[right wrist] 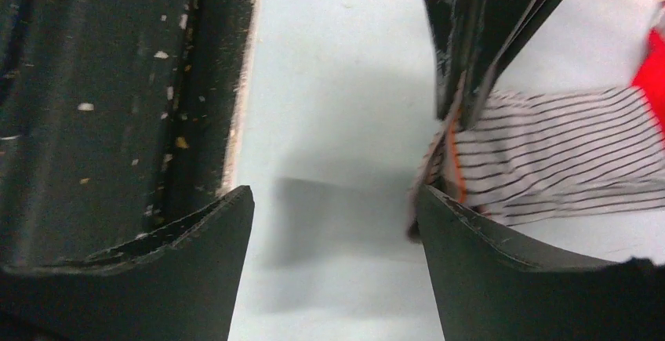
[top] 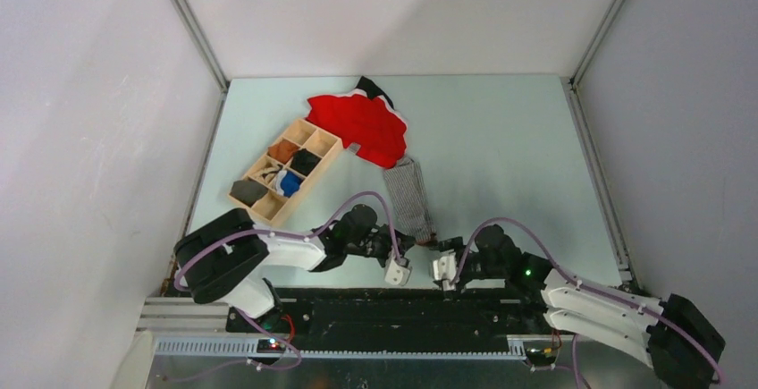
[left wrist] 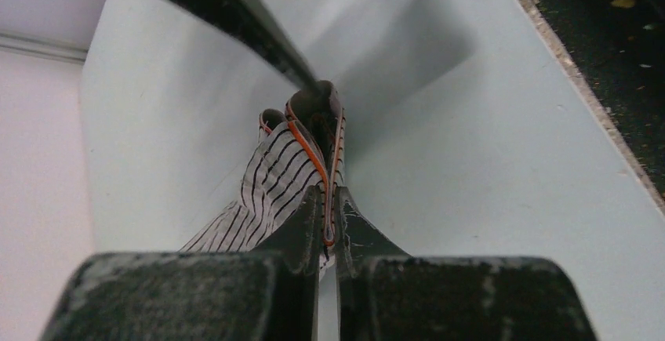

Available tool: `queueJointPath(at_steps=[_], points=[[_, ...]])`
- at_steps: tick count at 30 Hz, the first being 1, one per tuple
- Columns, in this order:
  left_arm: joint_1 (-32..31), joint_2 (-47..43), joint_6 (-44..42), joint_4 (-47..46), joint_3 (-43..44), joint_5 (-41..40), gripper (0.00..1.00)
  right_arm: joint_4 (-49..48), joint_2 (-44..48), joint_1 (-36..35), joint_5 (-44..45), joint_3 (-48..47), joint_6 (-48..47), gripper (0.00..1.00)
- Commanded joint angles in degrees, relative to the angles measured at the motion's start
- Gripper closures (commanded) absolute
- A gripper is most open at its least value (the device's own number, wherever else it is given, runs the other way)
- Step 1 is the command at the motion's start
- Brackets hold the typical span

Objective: Roll the underwear
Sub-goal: Roll the underwear to the center of the board.

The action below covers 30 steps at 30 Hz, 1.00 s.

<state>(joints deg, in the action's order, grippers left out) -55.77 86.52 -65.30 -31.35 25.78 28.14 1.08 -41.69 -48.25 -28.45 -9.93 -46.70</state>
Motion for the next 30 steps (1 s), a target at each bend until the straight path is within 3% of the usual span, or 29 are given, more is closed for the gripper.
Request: queueJointPath(at_steps=[1, 6, 12, 30], points=[[0.3, -1.9, 2.3, 0.2, -0.6, 4.7, 1.0, -17.8, -2.8, -5.7, 10.6, 0.6, -6.8, 0.19], [0.8, -2.0, 2.4, 2.9, 0.3, 6.7, 1.0, -21.7, -3.7, -10.8, 18.3, 2.0, -6.5, 0.22], [1.5, -3.1, 3.5, 5.0, 1.0, 8.6, 1.0, -19.5, -4.1, -11.1, 17.2, 1.8, -6.7, 0.24], [3.3, -5.7, 6.1, 4.1, -0.1, 10.5, 1.0, -26.6, -13.6, -10.5, 20.7, 1.2, -5.7, 0.31]])
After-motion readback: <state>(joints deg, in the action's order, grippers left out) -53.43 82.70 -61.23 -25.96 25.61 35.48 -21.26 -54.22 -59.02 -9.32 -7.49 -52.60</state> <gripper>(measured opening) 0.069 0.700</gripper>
